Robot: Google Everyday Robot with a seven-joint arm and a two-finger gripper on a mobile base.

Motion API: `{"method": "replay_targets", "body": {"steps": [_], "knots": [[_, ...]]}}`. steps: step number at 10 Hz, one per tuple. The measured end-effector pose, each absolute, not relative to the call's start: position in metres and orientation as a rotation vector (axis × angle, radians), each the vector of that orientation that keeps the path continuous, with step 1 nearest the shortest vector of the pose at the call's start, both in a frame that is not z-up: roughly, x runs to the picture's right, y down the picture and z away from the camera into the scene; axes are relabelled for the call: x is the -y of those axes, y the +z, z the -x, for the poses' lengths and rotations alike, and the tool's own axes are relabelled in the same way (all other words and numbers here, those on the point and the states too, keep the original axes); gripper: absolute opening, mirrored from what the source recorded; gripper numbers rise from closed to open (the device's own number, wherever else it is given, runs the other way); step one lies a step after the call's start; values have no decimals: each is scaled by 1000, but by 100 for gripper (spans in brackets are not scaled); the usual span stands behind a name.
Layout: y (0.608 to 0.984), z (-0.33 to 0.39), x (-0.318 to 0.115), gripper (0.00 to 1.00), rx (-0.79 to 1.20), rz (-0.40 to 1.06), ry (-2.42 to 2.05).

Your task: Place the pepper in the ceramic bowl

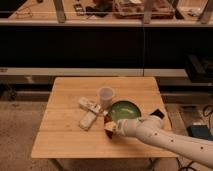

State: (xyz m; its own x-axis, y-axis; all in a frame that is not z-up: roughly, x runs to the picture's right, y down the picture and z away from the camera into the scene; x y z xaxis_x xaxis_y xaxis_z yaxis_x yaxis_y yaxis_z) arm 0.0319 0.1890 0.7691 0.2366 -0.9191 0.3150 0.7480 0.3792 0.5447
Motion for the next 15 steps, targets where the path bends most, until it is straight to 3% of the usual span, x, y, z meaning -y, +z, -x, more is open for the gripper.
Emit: {"method": "replay_targets", "body": {"steps": [4,12,15], "knots": [[771,-55,-167,3,715,-446,-860],[788,-115,-159,79,742,-505,-652],[787,-123,-146,80,722,-539,-642]]}}
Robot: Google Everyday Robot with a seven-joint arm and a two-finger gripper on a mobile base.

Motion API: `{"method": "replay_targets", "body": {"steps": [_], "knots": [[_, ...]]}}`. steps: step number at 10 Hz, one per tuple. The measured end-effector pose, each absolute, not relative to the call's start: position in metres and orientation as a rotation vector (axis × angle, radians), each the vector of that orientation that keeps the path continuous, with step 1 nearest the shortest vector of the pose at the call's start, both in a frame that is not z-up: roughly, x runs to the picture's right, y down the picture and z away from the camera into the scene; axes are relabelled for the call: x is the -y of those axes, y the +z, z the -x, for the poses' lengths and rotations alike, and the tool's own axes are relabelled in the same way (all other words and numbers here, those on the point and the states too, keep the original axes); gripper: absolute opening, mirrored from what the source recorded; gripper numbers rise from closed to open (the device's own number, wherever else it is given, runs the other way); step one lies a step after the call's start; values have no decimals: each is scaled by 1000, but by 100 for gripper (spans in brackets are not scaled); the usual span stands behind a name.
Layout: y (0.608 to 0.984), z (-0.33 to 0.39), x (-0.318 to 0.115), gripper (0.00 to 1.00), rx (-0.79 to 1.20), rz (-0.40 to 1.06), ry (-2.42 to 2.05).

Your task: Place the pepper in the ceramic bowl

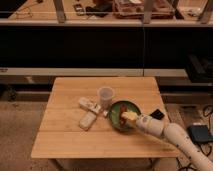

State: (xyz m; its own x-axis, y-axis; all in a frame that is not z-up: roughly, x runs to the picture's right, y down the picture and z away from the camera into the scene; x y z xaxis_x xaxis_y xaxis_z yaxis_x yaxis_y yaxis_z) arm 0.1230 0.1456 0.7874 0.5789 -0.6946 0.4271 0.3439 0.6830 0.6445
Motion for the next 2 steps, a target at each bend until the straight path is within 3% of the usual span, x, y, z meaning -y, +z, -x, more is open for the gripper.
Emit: {"method": "replay_targets", "body": {"steps": [2], "knots": [[788,-121,-145,80,725,-537,-642]]}}
